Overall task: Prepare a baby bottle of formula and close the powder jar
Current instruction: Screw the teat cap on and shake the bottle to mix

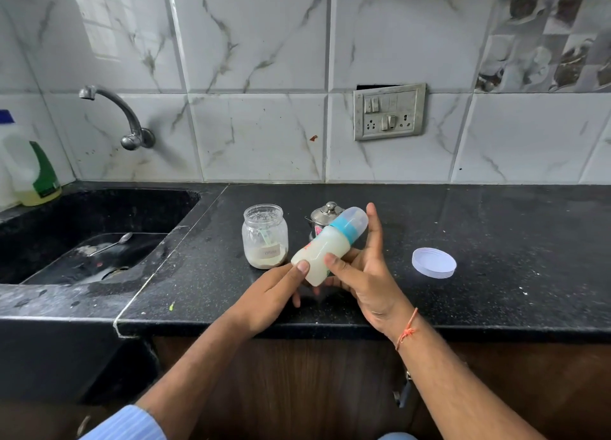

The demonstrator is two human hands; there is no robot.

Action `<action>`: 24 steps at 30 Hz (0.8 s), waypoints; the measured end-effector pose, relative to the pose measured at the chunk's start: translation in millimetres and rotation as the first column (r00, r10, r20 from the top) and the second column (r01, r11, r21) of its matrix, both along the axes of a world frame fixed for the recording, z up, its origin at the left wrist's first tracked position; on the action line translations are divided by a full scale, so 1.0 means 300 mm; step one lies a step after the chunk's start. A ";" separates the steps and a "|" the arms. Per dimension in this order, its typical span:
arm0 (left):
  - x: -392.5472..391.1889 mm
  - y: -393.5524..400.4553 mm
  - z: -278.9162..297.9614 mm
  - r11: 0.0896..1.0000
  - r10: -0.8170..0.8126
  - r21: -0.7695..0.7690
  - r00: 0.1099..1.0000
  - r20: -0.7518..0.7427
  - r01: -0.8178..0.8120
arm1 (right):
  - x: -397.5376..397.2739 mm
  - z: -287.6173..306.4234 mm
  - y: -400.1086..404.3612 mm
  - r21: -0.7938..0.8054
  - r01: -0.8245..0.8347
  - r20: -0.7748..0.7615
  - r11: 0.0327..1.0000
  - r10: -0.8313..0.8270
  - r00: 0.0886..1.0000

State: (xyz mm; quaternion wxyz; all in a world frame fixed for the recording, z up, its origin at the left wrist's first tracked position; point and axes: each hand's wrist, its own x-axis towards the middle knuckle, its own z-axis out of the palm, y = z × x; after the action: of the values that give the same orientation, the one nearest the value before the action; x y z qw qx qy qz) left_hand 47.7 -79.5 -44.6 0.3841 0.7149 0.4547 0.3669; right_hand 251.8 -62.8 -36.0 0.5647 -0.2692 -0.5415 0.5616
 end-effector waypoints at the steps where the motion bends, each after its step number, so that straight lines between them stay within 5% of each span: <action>1: 0.004 0.003 -0.003 0.999 0.038 0.010 0.999 -0.028 -0.038 | -0.005 0.008 -0.002 -0.012 0.018 -0.021 1.000 -0.018 1.000; 6: 0.025 0.004 -0.031 0.977 0.167 0.136 0.986 -0.022 -0.163 | 0.016 0.036 0.026 -0.195 0.205 -0.321 0.959 -0.260 0.911; 10: 0.032 -0.007 -0.028 0.962 0.193 0.212 0.978 -0.078 -0.173 | -0.003 0.051 -0.002 -0.141 0.132 -0.153 0.981 -0.153 0.976; 14: 0.034 -0.007 -0.031 0.948 0.240 0.245 0.962 -0.127 -0.204 | 0.012 0.048 0.046 -0.307 0.325 -0.437 0.894 -0.436 0.786; 17: 0.033 -0.008 -0.027 0.947 0.230 0.259 0.963 -0.137 -0.189 | -0.020 0.035 0.014 -0.145 0.202 -0.127 0.969 -0.220 0.967; 19: 0.024 -0.004 -0.027 0.948 0.232 0.255 0.962 -0.141 -0.191 | -0.032 0.037 0.024 -0.172 0.278 -0.195 0.945 -0.309 0.931; 22: 0.030 -0.006 -0.029 0.944 0.246 0.256 0.960 -0.135 -0.206 | -0.006 0.046 0.052 -0.327 0.361 -0.456 0.873 -0.480 0.749; 24: 0.033 -0.007 -0.030 0.941 0.246 0.271 0.959 -0.142 -0.201 | -0.022 0.033 0.036 -0.202 0.285 -0.230 0.937 -0.328 0.916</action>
State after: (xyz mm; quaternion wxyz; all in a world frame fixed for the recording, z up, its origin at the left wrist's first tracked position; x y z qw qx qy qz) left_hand 57.5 -81.5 -53.7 0.2041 0.7310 0.5141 0.3996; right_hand 245.1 -52.0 -26.1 0.6879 -0.3203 -0.3656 0.5390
